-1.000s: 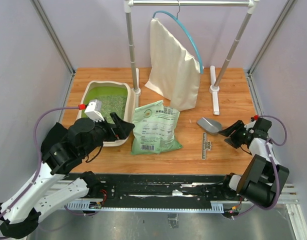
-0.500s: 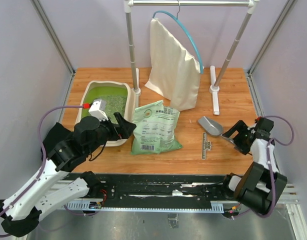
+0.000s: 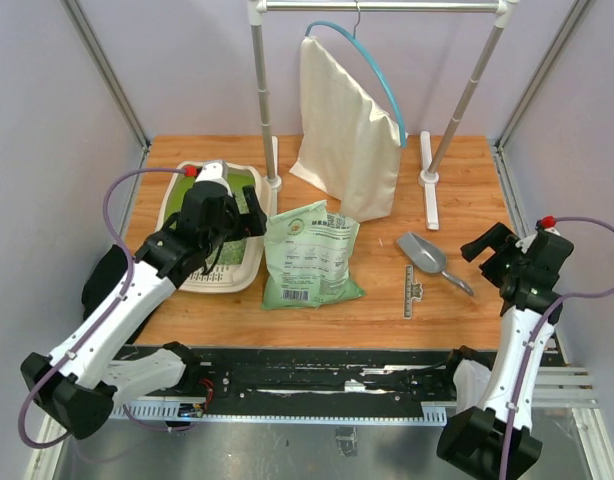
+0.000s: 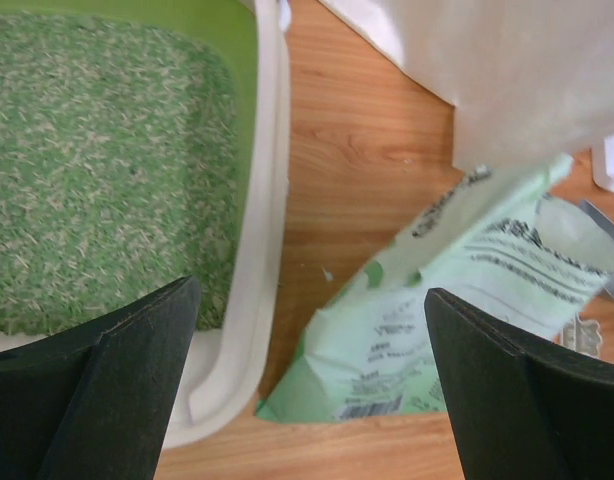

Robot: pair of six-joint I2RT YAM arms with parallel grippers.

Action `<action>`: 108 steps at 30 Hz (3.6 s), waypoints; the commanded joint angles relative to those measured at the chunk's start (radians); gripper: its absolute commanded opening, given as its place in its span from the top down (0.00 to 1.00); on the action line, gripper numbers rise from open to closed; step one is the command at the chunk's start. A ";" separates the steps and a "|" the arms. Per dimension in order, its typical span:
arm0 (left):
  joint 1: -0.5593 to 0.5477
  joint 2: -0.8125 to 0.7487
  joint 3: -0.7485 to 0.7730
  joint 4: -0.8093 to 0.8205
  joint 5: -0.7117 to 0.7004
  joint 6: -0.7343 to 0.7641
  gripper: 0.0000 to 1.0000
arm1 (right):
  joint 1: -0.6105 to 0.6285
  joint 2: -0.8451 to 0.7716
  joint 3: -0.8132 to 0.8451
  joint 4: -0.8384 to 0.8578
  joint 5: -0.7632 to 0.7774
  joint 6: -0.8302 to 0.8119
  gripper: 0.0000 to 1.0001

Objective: Fill the litter box with clean litter
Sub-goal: Place the spatula at the center of the board, then adjust the litter box at the center of the board, then close the cat litter bag at the center of the board.

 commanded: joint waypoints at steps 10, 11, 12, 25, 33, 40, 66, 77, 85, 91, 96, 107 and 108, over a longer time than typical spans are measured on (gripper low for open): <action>0.255 0.330 0.164 0.179 0.158 0.102 0.00 | -0.010 -0.047 0.168 -0.133 -0.331 0.117 0.01; 0.263 0.348 0.170 0.188 0.158 0.097 0.00 | -0.007 -0.047 0.176 -0.136 -0.340 0.120 0.01; 0.270 0.385 0.178 0.198 0.163 0.097 0.00 | -0.003 -0.047 0.184 -0.139 -0.347 0.121 0.02; 0.275 0.679 0.299 0.192 0.089 0.149 0.00 | 0.054 -0.014 0.235 -0.135 -0.437 0.131 0.01; 0.327 0.698 0.315 0.209 0.059 0.119 0.00 | 0.074 0.008 0.226 -0.136 -0.477 0.115 0.01; 0.357 0.691 0.293 0.241 0.095 0.098 0.00 | 0.080 0.004 0.228 -0.136 -0.482 0.116 0.01; 0.357 0.347 0.152 0.376 0.502 0.200 0.00 | 0.189 -0.002 0.253 -0.119 -0.488 0.000 0.00; 0.292 0.212 -0.082 0.516 0.962 0.376 0.00 | 0.452 0.023 0.147 -0.021 -0.501 -0.167 0.02; 0.207 0.294 -0.019 0.487 0.940 0.501 0.00 | 0.513 0.029 0.072 0.037 -0.508 -0.149 0.02; 0.152 0.391 0.092 0.273 0.936 0.646 0.03 | 0.524 0.033 0.029 0.048 -0.497 -0.160 0.02; 0.133 0.401 0.093 0.264 0.905 0.652 0.17 | 0.537 0.036 0.001 0.068 -0.505 -0.162 0.03; 0.106 0.376 0.148 0.181 0.875 0.645 0.94 | 0.558 0.022 -0.005 0.081 -0.468 -0.231 0.04; 0.102 0.359 0.145 0.177 0.889 0.643 0.99 | 0.558 0.016 -0.010 0.091 -0.474 -0.242 0.04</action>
